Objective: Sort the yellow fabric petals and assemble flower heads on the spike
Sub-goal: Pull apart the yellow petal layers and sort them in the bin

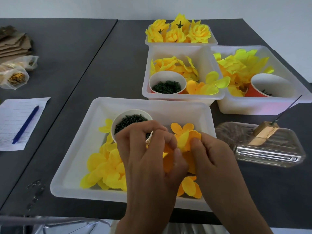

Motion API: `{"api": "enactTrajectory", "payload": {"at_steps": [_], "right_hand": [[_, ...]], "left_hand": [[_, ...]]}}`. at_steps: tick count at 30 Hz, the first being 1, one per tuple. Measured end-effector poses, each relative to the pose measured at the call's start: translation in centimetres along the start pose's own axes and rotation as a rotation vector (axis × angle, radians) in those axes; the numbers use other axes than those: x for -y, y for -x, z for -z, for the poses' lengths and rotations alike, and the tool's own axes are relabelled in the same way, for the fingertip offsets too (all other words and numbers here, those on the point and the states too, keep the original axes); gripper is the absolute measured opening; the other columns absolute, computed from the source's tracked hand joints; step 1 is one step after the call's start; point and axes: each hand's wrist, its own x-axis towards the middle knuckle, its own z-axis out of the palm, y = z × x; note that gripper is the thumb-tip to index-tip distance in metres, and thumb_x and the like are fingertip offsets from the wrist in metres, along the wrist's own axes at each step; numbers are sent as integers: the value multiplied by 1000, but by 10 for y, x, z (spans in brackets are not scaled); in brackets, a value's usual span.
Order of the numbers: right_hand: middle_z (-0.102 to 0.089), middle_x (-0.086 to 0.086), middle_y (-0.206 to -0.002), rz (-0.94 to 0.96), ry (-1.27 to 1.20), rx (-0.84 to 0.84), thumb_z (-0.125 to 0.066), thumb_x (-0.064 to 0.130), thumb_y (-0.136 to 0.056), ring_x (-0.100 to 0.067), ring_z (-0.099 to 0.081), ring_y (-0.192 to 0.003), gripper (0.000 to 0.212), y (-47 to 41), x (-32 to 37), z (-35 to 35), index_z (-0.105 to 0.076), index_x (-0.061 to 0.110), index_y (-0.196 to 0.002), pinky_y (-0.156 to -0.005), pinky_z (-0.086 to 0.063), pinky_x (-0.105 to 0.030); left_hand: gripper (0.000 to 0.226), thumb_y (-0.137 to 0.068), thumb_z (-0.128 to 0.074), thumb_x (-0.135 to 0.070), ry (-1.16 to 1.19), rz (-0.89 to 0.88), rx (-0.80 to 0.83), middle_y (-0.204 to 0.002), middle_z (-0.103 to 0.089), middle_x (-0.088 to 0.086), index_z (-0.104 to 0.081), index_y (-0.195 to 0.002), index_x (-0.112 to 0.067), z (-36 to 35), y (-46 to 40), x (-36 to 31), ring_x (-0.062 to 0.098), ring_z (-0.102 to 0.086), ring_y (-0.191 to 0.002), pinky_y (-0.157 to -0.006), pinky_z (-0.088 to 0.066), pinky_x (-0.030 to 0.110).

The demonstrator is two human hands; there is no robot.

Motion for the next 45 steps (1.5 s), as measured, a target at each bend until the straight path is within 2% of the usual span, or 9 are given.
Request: {"api": "enactTrajectory", "payload": {"at_steps": [3,8,17,22,26,30,33,39,45], "right_hand": [[-56,-5,-64,-17,-54,79,-44,37,-86,-14,-50,-53,36,-4,1,3,-58,9,-68,-46,-43,-16],[-59,-15,-65,-156,-226,467,-51,37,-90,-19,-59,-59,33,-19,3,20,-62,9,-77,-54,-52,-21],[-50,4,-46,-254,-427,140,-45,24,-91,-14,-48,-39,33,-15,2,7,-57,23,-61,-40,-45,-23],[-51,-1,-51,-171,-330,102,-48,32,-85,-15,-47,-42,27,-9,2,-3,-51,6,-76,-40,-44,-23],[-56,-2,-55,-104,-207,70,-55,38,-80,-8,-52,-44,28,-5,3,-7,-54,11,-76,-44,-45,-17],[-62,1,-65,3,-6,9,-57,44,-75,-17,-58,-53,19,-3,1,-9,-52,26,-71,-45,-51,-30],[-57,4,-62,106,140,-22,-60,42,-74,-13,-57,-58,18,-1,-1,-13,-50,27,-71,-48,-49,-26],[-51,6,-56,172,234,-37,-68,30,-79,-10,-51,-55,24,2,-5,-19,-47,27,-69,-47,-42,-20],[-58,9,-61,100,196,-75,-61,48,-79,-9,-59,-60,25,-2,-2,-16,-49,28,-71,-50,-50,-21]], "left_hand": [[10,-74,-53,-27,-10,11,-2,-110,-30,-17,-55,-83,-31,2,-3,0,11,-28,-110,-82,-37,37],[13,-73,-53,-30,-50,-80,86,-112,-30,-22,-47,-84,-36,10,-9,5,11,-28,-110,-77,-41,45],[10,-76,-51,-25,37,4,-62,-105,-34,-17,-47,-83,-31,2,0,5,3,-31,-108,-81,-39,29],[6,-83,-41,-25,83,148,26,-84,-44,-10,-47,-81,-23,0,-3,12,19,-46,-83,-66,-38,24],[16,-86,-42,-38,26,161,86,-89,-50,-12,-54,-85,-27,0,-1,13,10,-43,-86,-69,-37,22],[27,-76,-47,-62,78,222,173,-87,-53,-21,-53,-84,-37,4,-2,11,5,-53,-83,-64,-39,16],[21,-75,-55,-59,126,275,200,-84,-59,-22,-57,-80,-38,8,-4,15,-5,-56,-88,-70,-41,7],[7,-82,-64,-37,139,366,248,-78,-65,-18,-65,-80,-31,8,-2,22,-5,-58,-88,-71,-52,17],[8,-79,-58,-37,165,391,213,-75,-63,-15,-58,-73,-31,8,0,19,1,-59,-84,-70,-51,18]]}}
